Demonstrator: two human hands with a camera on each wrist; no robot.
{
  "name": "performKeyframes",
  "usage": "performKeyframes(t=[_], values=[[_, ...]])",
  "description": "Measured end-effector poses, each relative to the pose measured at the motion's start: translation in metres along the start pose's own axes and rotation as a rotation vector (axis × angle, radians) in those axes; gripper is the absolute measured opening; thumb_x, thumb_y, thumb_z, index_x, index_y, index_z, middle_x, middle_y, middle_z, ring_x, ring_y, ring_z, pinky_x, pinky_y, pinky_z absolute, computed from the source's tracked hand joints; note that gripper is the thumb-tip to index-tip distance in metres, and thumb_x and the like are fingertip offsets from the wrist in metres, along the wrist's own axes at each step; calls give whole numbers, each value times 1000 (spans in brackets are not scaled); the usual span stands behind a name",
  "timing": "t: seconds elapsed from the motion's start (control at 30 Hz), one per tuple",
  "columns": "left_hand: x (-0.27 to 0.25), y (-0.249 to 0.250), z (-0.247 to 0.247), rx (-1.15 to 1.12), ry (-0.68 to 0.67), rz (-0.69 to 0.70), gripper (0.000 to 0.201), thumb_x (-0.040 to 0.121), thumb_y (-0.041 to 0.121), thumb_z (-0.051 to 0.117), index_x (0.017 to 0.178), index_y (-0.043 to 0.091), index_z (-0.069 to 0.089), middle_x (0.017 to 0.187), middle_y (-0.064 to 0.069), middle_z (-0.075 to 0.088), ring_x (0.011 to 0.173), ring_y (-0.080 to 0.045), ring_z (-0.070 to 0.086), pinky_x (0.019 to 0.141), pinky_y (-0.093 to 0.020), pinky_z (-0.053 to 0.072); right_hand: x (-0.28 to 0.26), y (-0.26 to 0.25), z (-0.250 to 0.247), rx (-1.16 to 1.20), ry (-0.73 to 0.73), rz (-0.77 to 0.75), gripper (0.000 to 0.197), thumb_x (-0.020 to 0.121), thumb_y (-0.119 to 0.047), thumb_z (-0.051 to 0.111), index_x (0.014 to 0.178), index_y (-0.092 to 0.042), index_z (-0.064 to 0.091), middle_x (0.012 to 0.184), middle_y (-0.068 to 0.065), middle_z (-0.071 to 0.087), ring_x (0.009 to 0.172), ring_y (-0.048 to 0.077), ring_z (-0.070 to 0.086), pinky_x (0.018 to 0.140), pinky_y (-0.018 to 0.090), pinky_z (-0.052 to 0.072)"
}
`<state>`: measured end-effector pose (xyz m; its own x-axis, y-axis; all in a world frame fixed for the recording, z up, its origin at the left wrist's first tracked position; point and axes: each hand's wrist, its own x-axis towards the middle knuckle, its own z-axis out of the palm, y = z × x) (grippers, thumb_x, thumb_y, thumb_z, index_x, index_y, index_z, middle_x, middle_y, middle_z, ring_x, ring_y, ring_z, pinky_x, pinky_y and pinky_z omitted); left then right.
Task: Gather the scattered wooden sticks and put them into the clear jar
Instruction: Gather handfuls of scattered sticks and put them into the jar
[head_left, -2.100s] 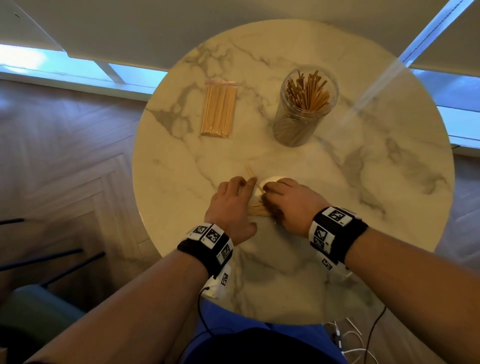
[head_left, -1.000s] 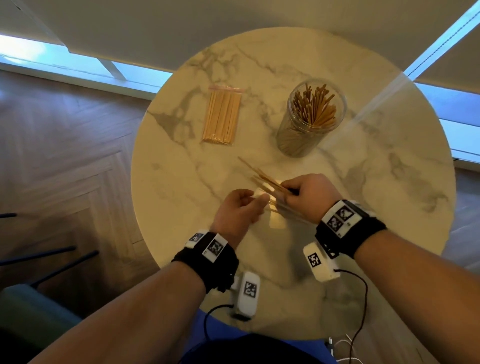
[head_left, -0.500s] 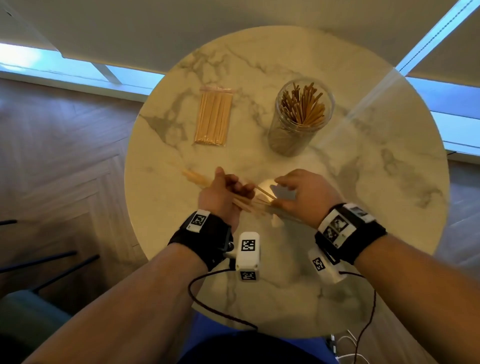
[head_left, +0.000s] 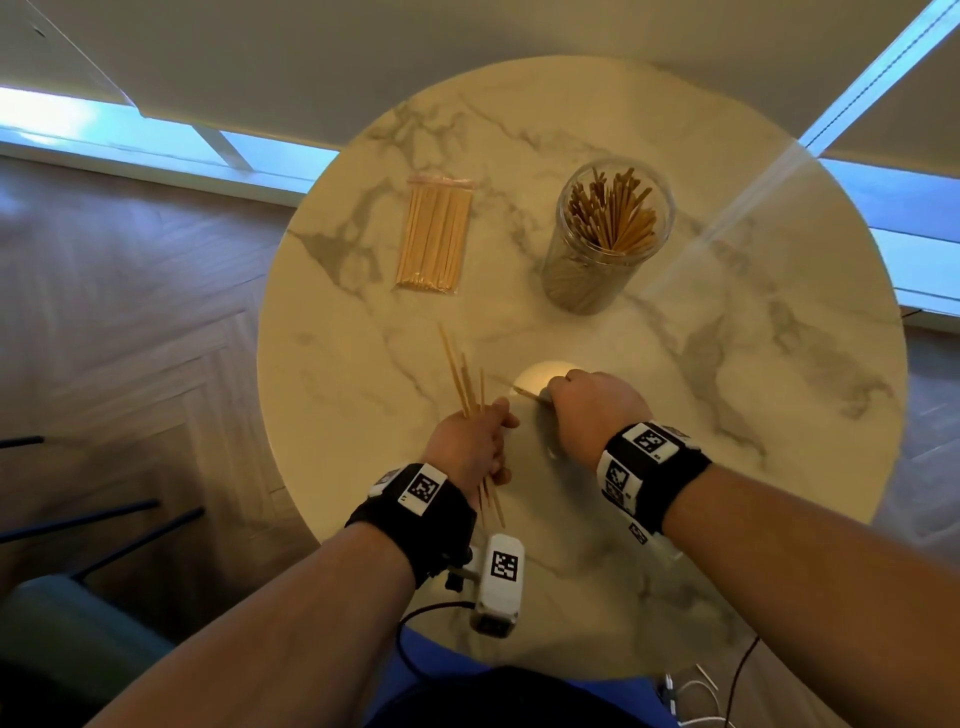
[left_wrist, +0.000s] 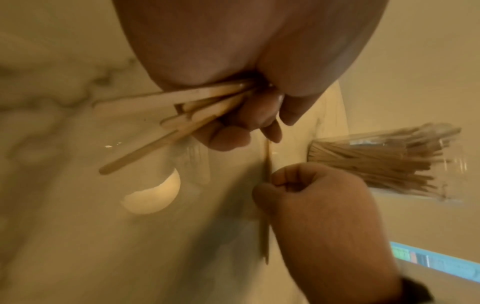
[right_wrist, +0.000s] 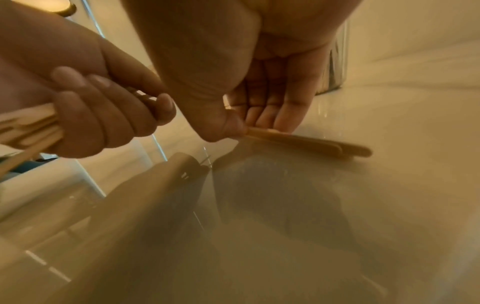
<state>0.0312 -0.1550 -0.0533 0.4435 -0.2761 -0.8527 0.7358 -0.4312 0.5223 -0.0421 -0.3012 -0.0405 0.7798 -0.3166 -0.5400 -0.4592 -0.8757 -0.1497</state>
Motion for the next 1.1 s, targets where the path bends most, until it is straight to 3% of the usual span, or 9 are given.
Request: performKeyframes(t=[0.2, 0.3, 0.37, 0.5, 0.67, 0.73, 0.83, 0.97, 1.1], values=[[6, 1, 14, 130, 32, 18, 34, 82, 48, 82, 71, 18, 72, 51, 2, 47, 44, -17, 44, 55, -32, 45, 4, 9, -14, 335, 28, 109, 13, 82, -30, 68, 92, -21, 68, 89, 1, 69, 82, 22, 65, 71, 32, 53], [5, 8, 26, 14, -26, 21, 55, 77, 60, 81, 90, 7, 75, 50, 2, 40, 43, -16, 36, 49, -30, 37, -5, 7, -27, 591, 70, 64, 11, 74, -24, 75, 72, -25, 64, 66, -7, 63, 58, 6, 55, 57, 26, 44], [5, 13, 33, -19, -60, 61, 61, 79, 65, 75, 92, 6, 72, 47, 3, 40, 39, -15, 37, 49, -30, 36, -9, 5, -35, 641, 106, 2, 14, 75, -20, 73, 66, -20, 62, 59, -5, 60, 54, 9, 51, 55, 26, 42], [5, 24, 32, 69, -2, 182, 53, 102, 50, 55, 69, 10, 64, 42, 5, 42, 40, -16, 40, 52, -30, 38, -10, 17, -34, 805, 157, 38, 7, 88, -26, 74, 86, -25, 80, 71, -7, 75, 67, 7, 70, 67, 21, 55], [14, 24, 9, 127, 87, 194, 62, 104, 49, 50, 52, 19, 65, 60, -7, 63, 59, -25, 60, 66, -35, 50, -9, 28, 0, 284, 77, 131, 24, 96, -38, 62, 112, -26, 75, 108, 0, 70, 101, 25, 66, 84, 32, 52], [13, 23, 5, 17, 22, 166, 61, 107, 42, 49, 53, 18, 65, 65, -12, 66, 64, -28, 62, 68, -38, 53, -14, 23, 7, 121, 31, 99, 31, 103, -34, 47, 120, -25, 71, 114, 3, 66, 104, 30, 65, 86, 37, 54], [8, 22, 6, -65, -15, 134, 48, 109, 34, 47, 71, 9, 62, 56, -7, 55, 51, -22, 54, 55, -33, 48, -17, 13, 9, -17, -14, 29, 33, 104, -21, 41, 126, -19, 66, 117, 6, 66, 107, 33, 66, 87, 41, 56], [8, 16, 6, -45, -45, 160, 35, 109, 31, 49, 85, 8, 61, 52, -2, 34, 43, -18, 37, 47, -29, 38, -13, 7, 0, -53, -40, 33, 27, 101, -21, 49, 121, -15, 65, 115, 8, 68, 102, 31, 66, 80, 37, 52], [9, 17, 10, -15, -64, 174, 39, 91, 51, 71, 82, 13, 67, 50, 0, 36, 43, -18, 37, 51, -30, 37, -15, 10, -27, 433, 89, 99, 12, 87, -31, 68, 91, -23, 76, 80, -4, 72, 74, 15, 64, 67, 26, 48]])
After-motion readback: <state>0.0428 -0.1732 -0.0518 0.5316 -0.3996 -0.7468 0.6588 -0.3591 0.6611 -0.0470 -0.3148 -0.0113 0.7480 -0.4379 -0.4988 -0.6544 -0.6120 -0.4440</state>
